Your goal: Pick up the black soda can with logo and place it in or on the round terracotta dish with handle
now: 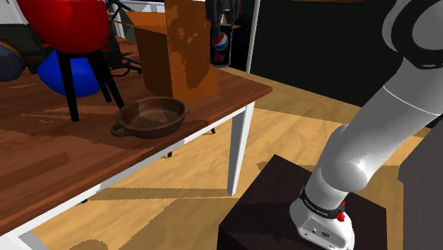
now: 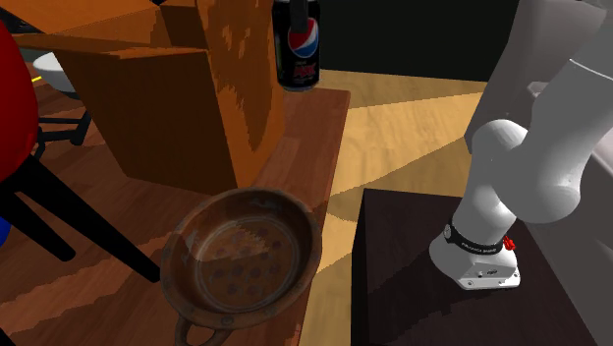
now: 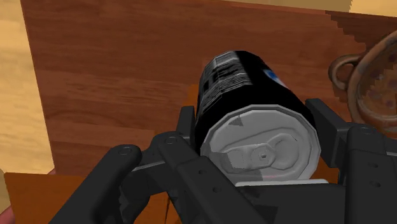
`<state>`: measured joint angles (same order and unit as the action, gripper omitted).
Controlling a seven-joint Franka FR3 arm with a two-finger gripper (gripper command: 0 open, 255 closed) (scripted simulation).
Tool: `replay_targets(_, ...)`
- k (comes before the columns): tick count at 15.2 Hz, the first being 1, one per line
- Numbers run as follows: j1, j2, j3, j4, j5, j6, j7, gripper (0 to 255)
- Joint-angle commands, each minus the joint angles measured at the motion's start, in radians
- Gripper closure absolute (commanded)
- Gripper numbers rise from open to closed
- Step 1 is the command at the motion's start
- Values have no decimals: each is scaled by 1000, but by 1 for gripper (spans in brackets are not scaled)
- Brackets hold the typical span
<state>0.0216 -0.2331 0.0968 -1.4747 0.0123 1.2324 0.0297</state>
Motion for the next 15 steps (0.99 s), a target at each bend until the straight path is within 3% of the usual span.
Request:
replay_targets(1,19,23,36,33,7,-10,59,255)
replay_targets(9,108,184,175,241,-5,-59,285,255)
replay_targets(15,226,399,277,531,-85,-147,466,255)
